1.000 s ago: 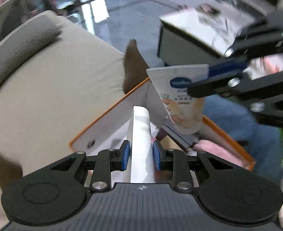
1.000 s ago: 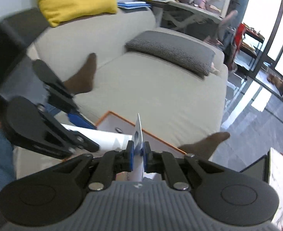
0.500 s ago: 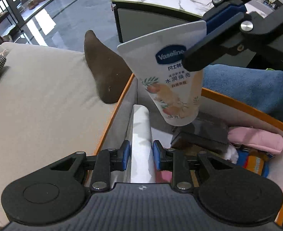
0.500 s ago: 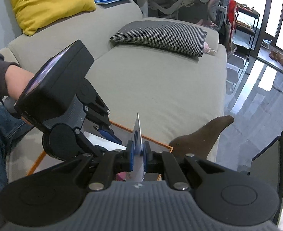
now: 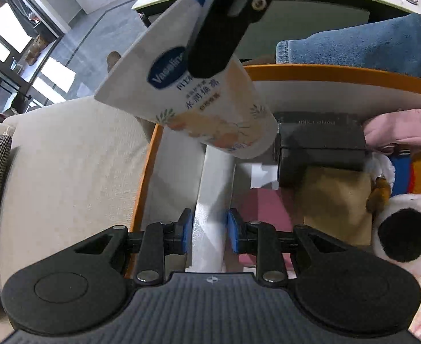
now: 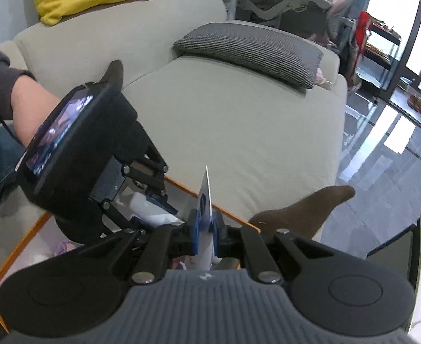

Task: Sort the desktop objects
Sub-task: 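Lower the roll and tube into the white box and open both tools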

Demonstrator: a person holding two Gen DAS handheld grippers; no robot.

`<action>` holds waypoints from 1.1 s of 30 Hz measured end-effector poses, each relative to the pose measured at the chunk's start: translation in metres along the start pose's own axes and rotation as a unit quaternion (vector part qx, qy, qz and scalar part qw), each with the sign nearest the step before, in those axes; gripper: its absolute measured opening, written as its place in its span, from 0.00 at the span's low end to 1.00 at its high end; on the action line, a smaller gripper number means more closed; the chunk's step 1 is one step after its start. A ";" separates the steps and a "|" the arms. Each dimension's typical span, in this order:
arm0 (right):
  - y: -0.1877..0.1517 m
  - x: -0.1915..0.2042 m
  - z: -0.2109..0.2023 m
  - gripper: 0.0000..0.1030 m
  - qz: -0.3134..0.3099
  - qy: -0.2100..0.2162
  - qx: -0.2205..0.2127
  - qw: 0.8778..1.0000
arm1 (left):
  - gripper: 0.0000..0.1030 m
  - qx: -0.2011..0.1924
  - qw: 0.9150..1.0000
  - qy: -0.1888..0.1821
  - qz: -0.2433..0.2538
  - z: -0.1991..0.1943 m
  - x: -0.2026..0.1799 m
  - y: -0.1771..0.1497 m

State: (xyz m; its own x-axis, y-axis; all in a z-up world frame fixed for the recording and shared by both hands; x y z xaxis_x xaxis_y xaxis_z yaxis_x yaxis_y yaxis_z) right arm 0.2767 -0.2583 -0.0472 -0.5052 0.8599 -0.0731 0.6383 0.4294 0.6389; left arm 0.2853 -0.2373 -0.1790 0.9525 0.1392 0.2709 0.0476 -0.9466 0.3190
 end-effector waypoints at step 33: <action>-0.042 0.017 0.060 0.10 -0.190 0.006 0.117 0.975 | 0.28 -0.081 0.946 0.054 -0.310 -0.138 0.023 -0.050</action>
State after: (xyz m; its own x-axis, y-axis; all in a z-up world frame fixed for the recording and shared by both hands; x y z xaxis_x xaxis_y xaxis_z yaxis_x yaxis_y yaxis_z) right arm 0.2758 -0.2451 -0.1209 -0.7372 0.6233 -0.2608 0.5176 0.7691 0.3749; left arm 0.2630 -0.1471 -0.0636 0.7205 0.6895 0.0744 0.5312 -0.6176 0.5799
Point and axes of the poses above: each gripper's, at about its wrist camera, not at the fingertips, and z roughly the way its jaws point, x to its left, y to its top, the point moved 8 cm from there along z, roughly the way its jaws point, and after that the axes turned 1 degree about -z, right-handed, at the moved point
